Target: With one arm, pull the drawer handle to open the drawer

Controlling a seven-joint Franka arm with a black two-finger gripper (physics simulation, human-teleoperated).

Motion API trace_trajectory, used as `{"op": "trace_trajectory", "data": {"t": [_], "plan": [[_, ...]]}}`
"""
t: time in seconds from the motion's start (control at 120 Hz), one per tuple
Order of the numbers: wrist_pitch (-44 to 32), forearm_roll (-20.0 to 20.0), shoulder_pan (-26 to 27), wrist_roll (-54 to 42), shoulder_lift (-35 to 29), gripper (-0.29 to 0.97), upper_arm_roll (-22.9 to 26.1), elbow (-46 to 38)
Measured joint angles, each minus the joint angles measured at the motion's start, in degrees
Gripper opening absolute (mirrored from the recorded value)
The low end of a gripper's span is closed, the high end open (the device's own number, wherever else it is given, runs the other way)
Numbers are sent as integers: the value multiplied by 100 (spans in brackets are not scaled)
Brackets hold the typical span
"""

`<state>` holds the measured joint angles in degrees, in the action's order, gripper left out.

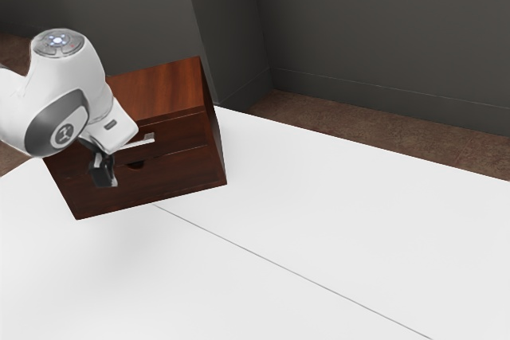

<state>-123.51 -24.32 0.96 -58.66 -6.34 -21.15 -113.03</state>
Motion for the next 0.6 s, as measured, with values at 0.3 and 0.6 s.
{"op": "trace_trajectory", "data": {"t": [0.3, 0.6], "plan": [[-395, 37, 41, -200, 470, 68, 12, 254], [-580, 264, 99, -311, 404, 69, -12, 3]]}}
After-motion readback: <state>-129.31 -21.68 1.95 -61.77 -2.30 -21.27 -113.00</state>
